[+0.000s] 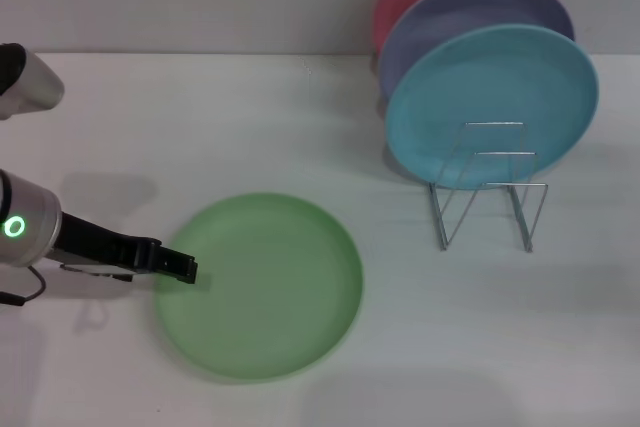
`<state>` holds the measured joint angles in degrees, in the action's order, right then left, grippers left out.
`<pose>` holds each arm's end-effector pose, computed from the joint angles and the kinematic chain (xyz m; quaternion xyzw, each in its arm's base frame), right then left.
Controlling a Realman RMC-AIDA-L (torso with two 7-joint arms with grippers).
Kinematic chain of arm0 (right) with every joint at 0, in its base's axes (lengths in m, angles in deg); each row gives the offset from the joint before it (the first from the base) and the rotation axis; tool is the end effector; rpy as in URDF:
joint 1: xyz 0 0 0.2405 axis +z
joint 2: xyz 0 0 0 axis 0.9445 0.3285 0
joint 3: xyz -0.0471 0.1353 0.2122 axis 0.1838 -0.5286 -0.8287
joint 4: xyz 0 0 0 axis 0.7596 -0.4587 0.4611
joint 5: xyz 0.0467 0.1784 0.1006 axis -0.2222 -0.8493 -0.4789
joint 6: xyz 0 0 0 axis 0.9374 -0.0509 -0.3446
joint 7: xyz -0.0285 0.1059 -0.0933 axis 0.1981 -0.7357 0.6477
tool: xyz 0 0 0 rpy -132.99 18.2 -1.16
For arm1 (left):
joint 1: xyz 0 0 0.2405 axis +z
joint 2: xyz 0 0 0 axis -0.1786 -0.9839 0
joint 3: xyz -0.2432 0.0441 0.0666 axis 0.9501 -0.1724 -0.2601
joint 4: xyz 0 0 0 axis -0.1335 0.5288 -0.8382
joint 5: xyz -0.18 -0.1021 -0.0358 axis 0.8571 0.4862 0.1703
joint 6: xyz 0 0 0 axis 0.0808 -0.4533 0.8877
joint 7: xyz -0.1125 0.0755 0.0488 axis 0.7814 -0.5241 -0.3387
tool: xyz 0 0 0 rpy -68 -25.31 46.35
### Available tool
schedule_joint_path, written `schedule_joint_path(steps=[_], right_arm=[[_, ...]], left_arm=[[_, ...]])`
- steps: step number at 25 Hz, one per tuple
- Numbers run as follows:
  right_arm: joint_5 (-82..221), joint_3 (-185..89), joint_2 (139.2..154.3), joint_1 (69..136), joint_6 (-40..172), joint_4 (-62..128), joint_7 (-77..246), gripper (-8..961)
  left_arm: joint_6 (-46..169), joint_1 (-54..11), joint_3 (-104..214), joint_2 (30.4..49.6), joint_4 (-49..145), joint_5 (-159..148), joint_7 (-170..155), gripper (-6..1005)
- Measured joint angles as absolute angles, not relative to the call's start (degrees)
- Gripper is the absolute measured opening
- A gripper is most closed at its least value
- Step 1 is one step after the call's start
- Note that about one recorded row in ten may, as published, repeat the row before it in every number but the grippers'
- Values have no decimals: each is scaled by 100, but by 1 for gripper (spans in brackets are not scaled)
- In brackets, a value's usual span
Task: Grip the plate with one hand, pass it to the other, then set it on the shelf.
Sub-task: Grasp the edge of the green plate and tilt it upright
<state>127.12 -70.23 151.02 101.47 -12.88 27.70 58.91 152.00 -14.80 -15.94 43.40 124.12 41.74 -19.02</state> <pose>0.3404 0.3332 0.1264 -0.4837 0.1622 0.4662 0.7227 -0.2296 0.3408 0.0119 -0.7921 -0.5648 0.0735 0.2194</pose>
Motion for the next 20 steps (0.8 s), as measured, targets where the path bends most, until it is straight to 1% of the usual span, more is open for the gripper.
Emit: schedule_joint_path(steps=[20], right_arm=[[12712, -7039, 15040, 10140, -1318, 2770, 5892, 683]], left_arm=[[15167, -1839, -1718, 4349, 11851, 4064, -1775, 866]])
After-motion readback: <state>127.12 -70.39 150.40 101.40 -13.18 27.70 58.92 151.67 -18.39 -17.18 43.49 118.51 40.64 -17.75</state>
